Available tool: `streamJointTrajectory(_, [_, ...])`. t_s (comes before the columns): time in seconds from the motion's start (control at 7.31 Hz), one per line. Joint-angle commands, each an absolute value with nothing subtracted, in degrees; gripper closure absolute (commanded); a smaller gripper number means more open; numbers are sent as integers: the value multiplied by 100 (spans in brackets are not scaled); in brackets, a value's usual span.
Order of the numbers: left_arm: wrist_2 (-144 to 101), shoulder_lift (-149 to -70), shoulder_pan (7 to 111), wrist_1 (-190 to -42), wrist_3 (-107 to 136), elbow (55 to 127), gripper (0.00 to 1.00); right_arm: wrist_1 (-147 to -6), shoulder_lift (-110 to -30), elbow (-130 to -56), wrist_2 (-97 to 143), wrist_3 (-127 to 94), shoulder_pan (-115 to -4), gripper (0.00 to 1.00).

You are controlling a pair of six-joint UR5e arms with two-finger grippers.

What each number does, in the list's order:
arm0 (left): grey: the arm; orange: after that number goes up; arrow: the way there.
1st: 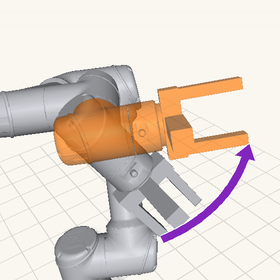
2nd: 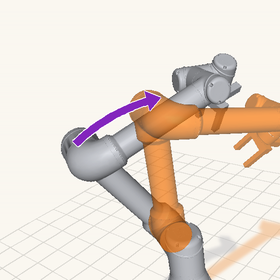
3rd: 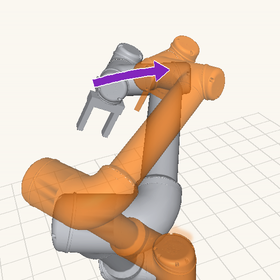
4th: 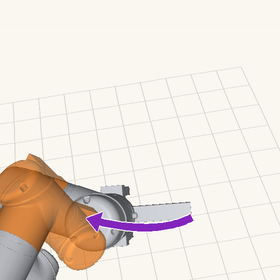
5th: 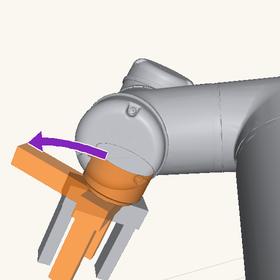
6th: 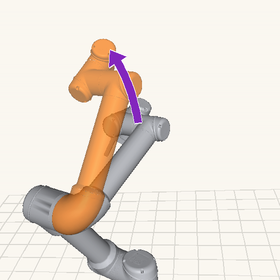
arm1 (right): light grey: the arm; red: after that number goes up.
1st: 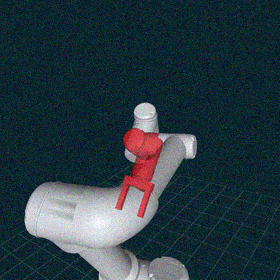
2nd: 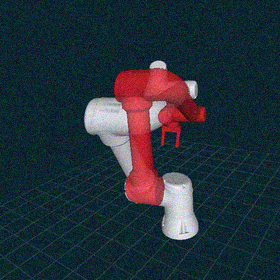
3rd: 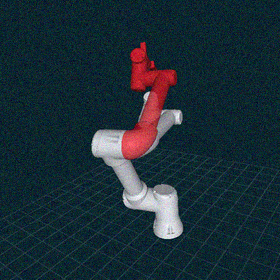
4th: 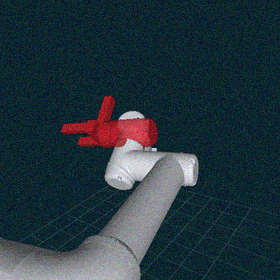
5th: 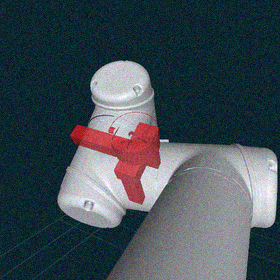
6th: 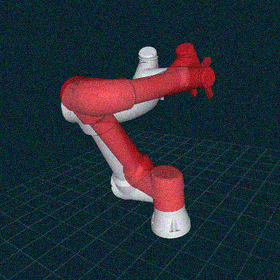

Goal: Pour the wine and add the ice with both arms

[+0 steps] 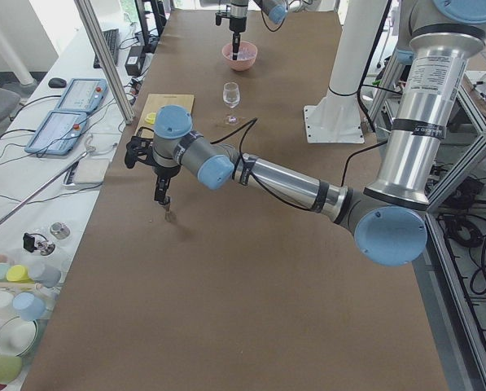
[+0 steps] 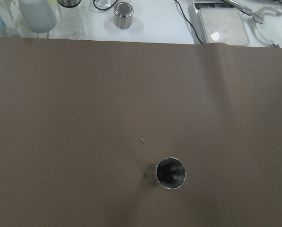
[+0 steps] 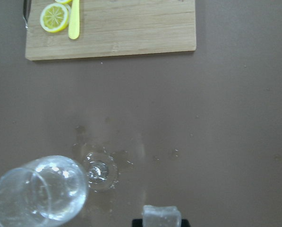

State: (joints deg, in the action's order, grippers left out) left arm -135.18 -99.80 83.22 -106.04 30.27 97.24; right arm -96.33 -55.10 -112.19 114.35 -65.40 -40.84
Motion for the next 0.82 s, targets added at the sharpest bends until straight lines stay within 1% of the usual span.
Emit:
streamJointTrajectory(0.0, [-13272, -9624, 8411, -10354, 2944, 9791, 2, -9659, -4600, -10524, 11180, -6995, -3789, 100])
streamJointTrajectory(0.27, [-13245, -9484, 8411, -10388, 2944, 9791, 2, -9642, -4211, -10153, 11040, -7101, -3683, 100])
streamJointTrajectory(0.55, [-13228, -9466, 8411, -10415, 2944, 9800, 2, -9633, -4174, -10142, 11039, -7102, -3665, 100])
streamJointTrajectory(0.68, [-13228, -9475, 8411, -10406, 2944, 9800, 2, -9615, -4210, -10143, 10996, -7084, -3639, 1])
